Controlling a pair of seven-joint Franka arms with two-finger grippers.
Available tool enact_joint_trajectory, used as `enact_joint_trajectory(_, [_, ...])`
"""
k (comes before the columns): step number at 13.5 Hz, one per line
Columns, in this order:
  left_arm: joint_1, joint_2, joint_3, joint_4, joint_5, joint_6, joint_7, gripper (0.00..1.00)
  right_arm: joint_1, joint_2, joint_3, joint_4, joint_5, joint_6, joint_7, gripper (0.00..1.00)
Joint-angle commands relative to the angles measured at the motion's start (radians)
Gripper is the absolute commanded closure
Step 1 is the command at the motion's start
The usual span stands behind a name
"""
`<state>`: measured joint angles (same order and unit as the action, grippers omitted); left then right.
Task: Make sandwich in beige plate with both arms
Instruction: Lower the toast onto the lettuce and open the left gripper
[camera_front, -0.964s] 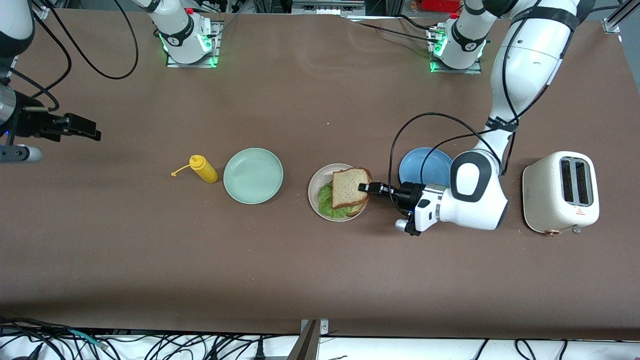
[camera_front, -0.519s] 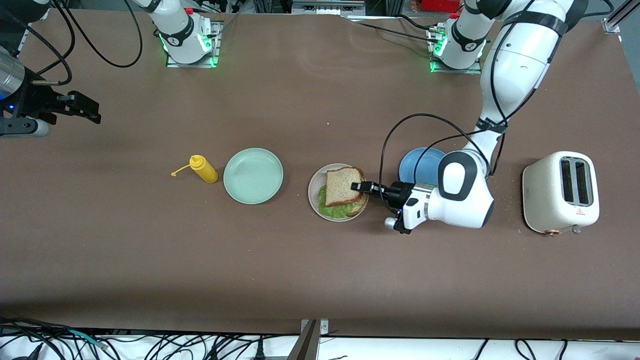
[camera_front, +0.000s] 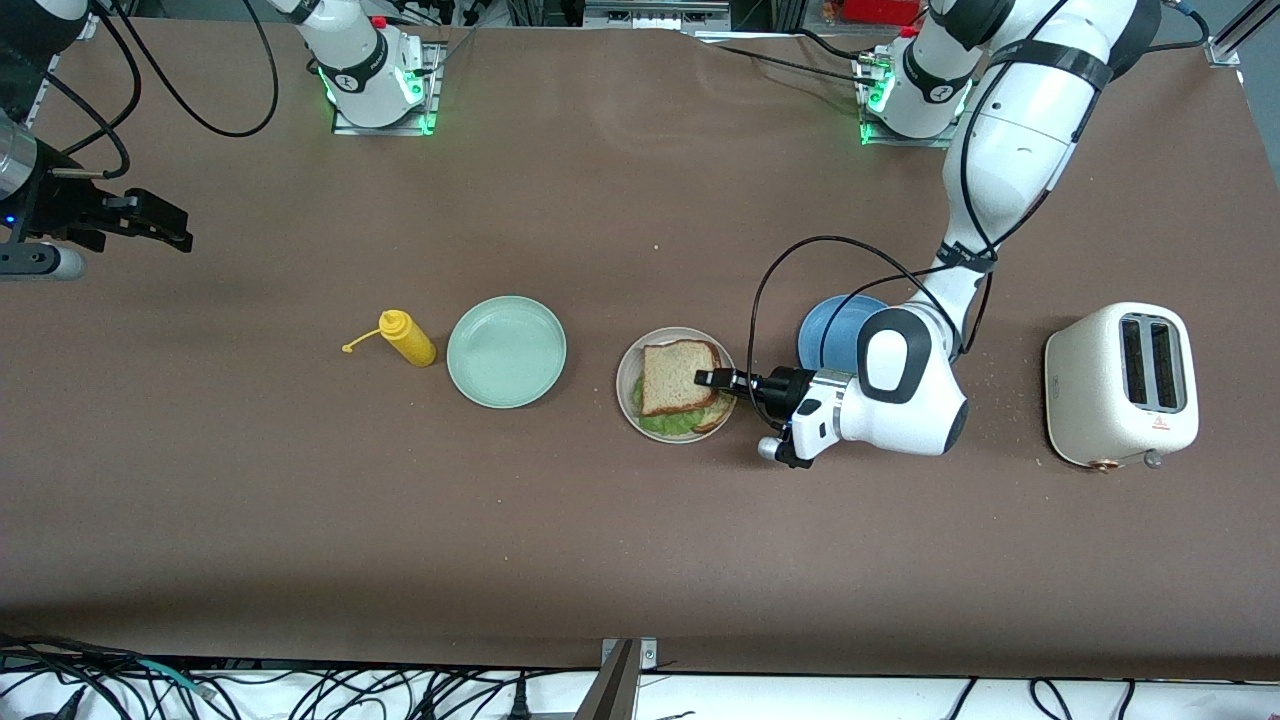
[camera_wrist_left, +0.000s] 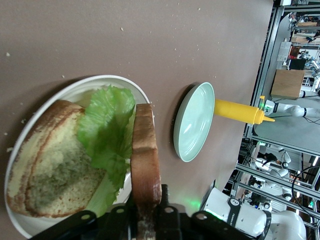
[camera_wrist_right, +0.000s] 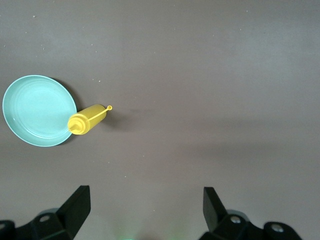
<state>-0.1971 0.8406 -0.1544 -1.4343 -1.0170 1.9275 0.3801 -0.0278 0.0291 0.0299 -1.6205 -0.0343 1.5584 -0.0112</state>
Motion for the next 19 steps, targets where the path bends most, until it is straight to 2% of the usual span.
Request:
enact_joint_trajectory(1, [0.004, 0.008, 0.006, 0.002, -0.020, 0.005, 0.034, 0.14, -0.043, -0.011, 0.039, -0.012, 0.022, 0.005, 0.010, 0.00])
enact_joint_trajectory(2, [0.005, 0.008, 0.009, 0.002, -0.020, 0.007, 0.033, 0.06, -0.035, -0.014, 0.039, -0.012, 0.014, 0.008, 0.010, 0.00])
enact_joint_trajectory(4, [0.015, 0.008, 0.016, -0.002, -0.020, 0.010, 0.032, 0.02, -0.015, -0.014, 0.021, -0.012, 0.016, 0.003, 0.010, 0.00])
enact_joint_trajectory(10, [0.039, 0.002, 0.041, -0.011, -0.017, 0.019, 0.022, 0.01, -0.020, -0.008, 0.011, -0.006, 0.020, 0.011, 0.004, 0.00])
enact_joint_trajectory(15, [0.051, -0.044, 0.156, -0.009, -0.012, 0.011, 0.009, 0.01, -0.018, -0.006, 0.011, -0.006, 0.024, 0.012, 0.007, 0.00])
enact_joint_trajectory(17, [0.053, -0.083, 0.196, -0.009, 0.055, 0.008, -0.029, 0.01, -0.018, -0.006, 0.013, -0.006, 0.025, 0.015, 0.008, 0.00])
enact_joint_trajectory(19, [0.059, -0.129, 0.214, -0.006, 0.196, 0.008, -0.101, 0.01, -0.018, -0.005, 0.011, -0.006, 0.025, 0.020, 0.005, 0.00])
